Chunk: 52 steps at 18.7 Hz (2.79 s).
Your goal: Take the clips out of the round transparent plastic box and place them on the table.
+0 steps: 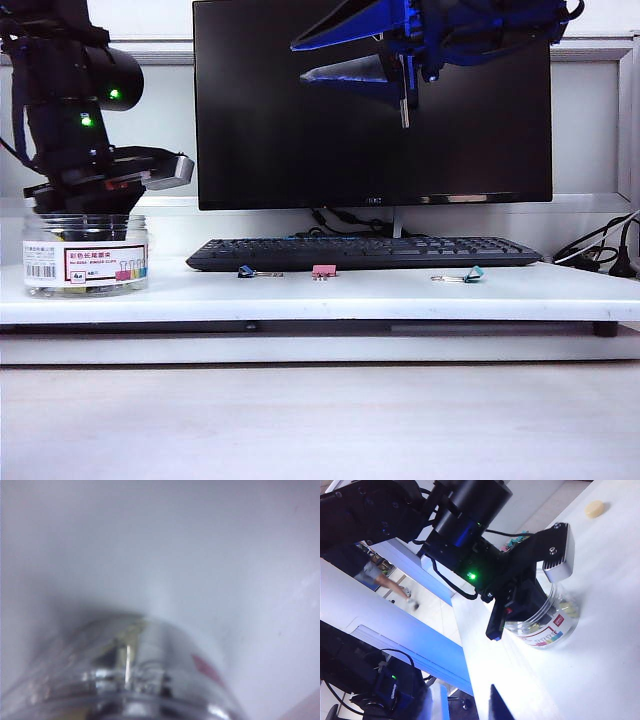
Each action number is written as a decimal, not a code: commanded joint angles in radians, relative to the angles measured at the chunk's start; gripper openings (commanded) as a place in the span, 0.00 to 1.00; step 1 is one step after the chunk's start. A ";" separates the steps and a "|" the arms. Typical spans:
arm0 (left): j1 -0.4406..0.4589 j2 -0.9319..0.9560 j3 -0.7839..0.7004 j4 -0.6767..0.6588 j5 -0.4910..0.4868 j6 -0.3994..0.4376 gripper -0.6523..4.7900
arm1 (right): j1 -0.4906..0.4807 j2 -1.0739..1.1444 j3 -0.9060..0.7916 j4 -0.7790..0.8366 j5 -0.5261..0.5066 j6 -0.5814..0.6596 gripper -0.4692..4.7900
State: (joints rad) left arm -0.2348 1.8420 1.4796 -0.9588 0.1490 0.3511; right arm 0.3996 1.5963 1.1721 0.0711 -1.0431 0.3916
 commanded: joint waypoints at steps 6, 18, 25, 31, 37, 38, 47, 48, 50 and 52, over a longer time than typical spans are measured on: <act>0.000 0.007 0.002 0.040 0.001 0.005 0.27 | 0.002 -0.005 0.006 0.018 0.020 -0.008 0.37; 0.001 0.024 0.006 0.058 -0.041 -0.011 0.38 | 0.002 -0.005 0.006 0.017 0.020 -0.026 0.37; 0.001 0.024 0.006 0.064 -0.043 -0.019 0.38 | 0.002 -0.005 0.006 0.017 0.020 -0.026 0.37; 0.000 0.024 0.006 0.066 -0.043 -0.019 0.38 | 0.002 -0.005 0.006 0.017 0.020 -0.026 0.37; 0.000 0.024 0.006 0.064 -0.044 -0.023 0.38 | 0.002 -0.005 0.006 0.017 0.020 -0.027 0.37; 0.000 0.024 0.006 0.063 -0.044 -0.024 0.38 | 0.002 -0.005 0.006 0.017 0.020 -0.027 0.37; 0.000 0.022 0.063 0.010 -0.040 -0.045 0.38 | 0.002 -0.005 0.005 0.016 0.019 -0.026 0.37; 0.000 0.022 0.063 0.006 -0.040 -0.045 0.38 | 0.002 -0.005 0.005 0.015 0.019 -0.026 0.37; 0.000 0.022 0.063 0.007 -0.040 -0.045 0.38 | 0.002 -0.005 0.005 0.015 0.020 -0.026 0.37; 0.000 0.022 0.063 0.008 -0.040 -0.045 0.38 | 0.002 -0.004 0.005 0.015 0.020 -0.026 0.37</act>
State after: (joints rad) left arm -0.2352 1.8675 1.5406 -0.9527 0.1028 0.3126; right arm 0.3996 1.5963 1.1725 0.0715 -1.0210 0.3717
